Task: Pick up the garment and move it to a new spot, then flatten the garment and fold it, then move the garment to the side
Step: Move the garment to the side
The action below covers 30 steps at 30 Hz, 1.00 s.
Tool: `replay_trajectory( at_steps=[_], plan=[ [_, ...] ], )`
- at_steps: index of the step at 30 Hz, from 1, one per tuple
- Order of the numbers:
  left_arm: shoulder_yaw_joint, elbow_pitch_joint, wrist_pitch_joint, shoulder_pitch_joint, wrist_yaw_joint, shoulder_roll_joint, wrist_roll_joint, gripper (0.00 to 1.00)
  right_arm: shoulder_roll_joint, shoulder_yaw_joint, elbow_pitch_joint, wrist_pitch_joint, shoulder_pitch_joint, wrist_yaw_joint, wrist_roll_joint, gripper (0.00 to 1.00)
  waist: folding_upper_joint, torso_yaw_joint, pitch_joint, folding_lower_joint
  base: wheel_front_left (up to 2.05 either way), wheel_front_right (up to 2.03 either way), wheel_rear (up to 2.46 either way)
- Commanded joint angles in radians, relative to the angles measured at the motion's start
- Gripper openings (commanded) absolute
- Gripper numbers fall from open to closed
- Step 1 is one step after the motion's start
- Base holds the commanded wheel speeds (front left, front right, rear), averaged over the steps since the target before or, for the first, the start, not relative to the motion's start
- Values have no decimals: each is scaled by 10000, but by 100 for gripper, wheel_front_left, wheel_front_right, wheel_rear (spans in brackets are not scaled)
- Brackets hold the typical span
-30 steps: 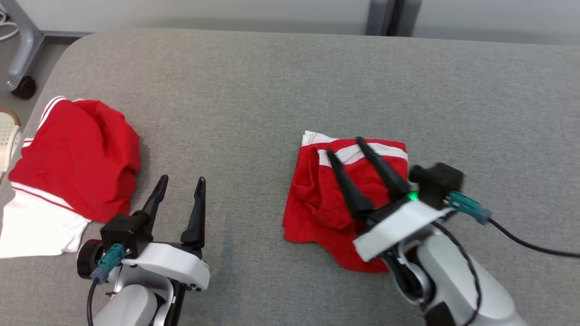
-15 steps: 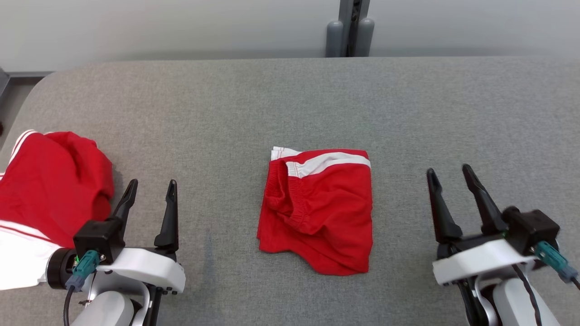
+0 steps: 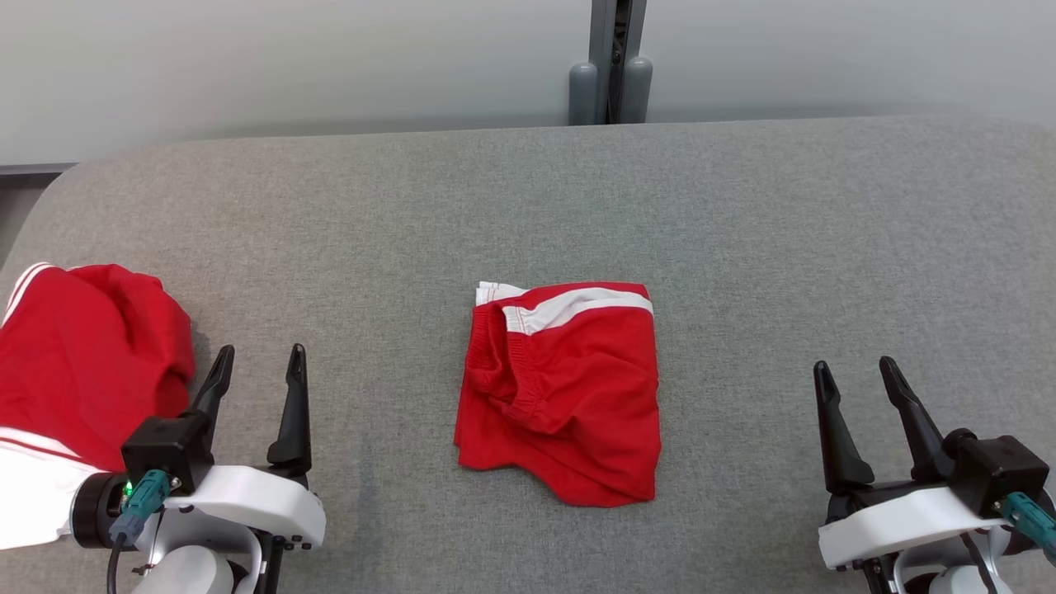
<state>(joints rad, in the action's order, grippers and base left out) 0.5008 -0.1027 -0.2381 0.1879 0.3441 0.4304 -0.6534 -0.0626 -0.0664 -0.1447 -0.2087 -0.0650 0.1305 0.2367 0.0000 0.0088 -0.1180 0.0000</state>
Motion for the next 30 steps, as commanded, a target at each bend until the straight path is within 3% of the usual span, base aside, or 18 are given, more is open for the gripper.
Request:
replay_trajectory(
  at_steps=[1,13,30],
  plan=[
    [-56,-7,-14,-98,47,60,-53,100,-14,51,56,9,97,6,-63,100,0,12,-2,0,0,0,0],
    [231,14,-1,313,-82,-191,78,100,-80,-249,-100,573,-220,6,-136,100,0,977,-355,0,0,0,0],
    [380,-579,-204,904,-560,-933,211,100,-507,-1561,-2555,1363,-1439,6,583,100,0,2428,-1270,0,0,0,0]
  ],
)
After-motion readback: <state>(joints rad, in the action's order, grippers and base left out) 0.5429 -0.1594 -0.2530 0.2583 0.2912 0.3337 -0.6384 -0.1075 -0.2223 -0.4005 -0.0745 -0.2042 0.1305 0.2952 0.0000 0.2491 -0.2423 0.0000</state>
